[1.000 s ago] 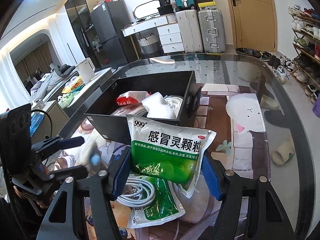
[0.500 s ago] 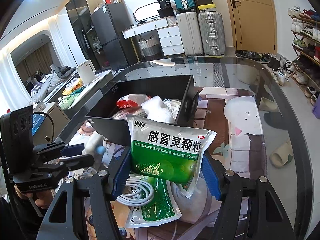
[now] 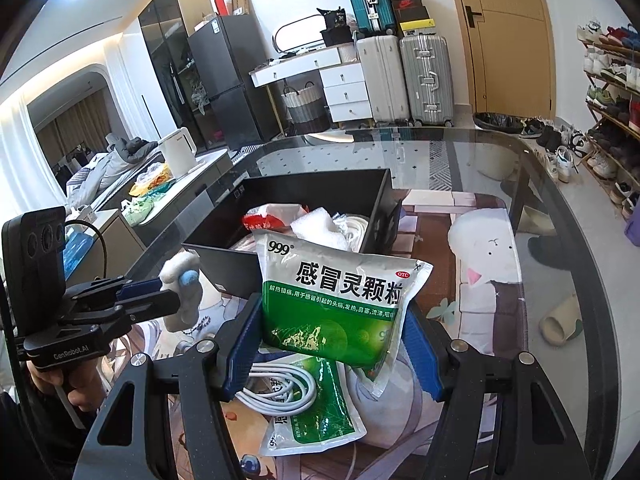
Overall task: Organize soft objects
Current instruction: 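Carry the doll and sachet over the black box and lower them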
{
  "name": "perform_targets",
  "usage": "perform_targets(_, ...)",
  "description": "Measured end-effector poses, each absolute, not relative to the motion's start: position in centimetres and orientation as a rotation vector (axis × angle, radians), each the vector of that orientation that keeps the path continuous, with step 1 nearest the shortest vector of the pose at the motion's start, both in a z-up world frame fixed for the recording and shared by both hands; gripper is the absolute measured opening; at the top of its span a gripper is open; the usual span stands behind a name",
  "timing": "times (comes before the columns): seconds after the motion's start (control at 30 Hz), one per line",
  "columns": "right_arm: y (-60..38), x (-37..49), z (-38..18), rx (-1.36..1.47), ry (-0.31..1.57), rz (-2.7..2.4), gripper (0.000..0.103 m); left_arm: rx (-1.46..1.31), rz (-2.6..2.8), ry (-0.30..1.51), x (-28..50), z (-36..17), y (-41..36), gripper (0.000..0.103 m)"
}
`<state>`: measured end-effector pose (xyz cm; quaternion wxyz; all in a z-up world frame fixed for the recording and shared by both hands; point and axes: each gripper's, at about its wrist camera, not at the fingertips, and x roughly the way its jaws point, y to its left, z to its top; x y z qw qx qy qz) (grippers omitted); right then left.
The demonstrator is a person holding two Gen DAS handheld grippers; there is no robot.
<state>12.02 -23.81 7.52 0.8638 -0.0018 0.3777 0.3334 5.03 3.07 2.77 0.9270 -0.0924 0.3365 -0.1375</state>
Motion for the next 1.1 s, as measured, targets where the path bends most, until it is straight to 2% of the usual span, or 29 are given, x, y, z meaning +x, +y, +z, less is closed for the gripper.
perform_targets(0.7, -23.0, 11.6, 11.1, -0.035, 0.699, 0.733, 0.067, -0.190, -0.225, 0.581, 6.5, 7.0, 3.9, 0.027)
perform_targets(1.1, -20.8, 13.7, 11.9, -0.065, 0.691, 0.762, 0.067, -0.149, -0.185, 0.568, 10.1, 7.3, 3.5, 0.027)
